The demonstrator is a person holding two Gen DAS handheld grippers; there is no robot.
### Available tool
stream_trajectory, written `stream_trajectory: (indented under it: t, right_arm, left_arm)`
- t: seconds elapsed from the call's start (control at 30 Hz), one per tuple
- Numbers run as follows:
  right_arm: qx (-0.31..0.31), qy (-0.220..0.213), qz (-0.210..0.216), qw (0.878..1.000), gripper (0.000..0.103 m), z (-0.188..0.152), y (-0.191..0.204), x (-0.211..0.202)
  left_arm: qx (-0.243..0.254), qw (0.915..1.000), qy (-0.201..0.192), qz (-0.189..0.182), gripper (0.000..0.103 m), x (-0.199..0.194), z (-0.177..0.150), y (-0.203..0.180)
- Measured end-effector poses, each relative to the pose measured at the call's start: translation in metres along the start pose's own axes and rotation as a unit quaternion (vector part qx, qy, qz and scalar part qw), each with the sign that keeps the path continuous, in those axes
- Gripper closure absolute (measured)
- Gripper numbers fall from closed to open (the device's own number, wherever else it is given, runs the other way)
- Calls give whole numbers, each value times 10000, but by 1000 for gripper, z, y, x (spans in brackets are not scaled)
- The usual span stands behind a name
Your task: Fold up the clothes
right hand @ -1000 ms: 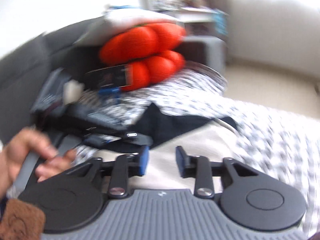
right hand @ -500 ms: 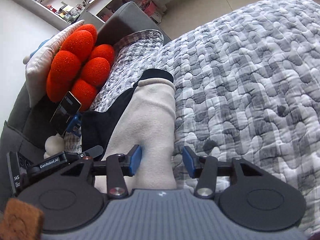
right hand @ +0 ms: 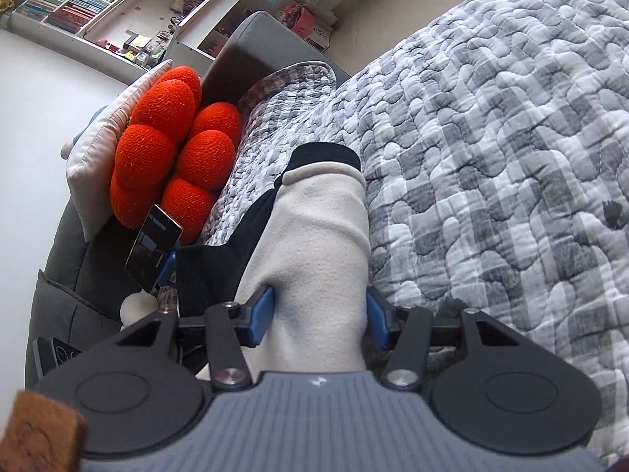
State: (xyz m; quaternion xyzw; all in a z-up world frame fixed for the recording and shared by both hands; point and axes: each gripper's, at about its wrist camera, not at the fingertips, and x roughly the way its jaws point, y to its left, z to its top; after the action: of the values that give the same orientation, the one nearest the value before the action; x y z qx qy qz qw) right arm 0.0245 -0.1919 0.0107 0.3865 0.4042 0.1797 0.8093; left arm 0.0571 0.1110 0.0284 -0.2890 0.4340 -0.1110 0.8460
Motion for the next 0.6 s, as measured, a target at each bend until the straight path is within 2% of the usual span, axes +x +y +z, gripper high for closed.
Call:
stream_trajectory:
  t: [0.2, 0.37, 0.6]
  right_arm:
    - [-248, -93, -124, 9996, 53, -3, 10, 1]
    - [-529, -219, -224, 9981, 63, -6, 20, 0]
    - [-1004, -425, -434, 9931, 68, -11, 37, -2]
  left_arm:
    - [11, 10000, -27, 33, 61, -1, 0, -2]
    - [47, 9999, -97, 101, 62, -3, -2, -5]
    - [250, 9991, -247, 253, 66, -10, -6, -15]
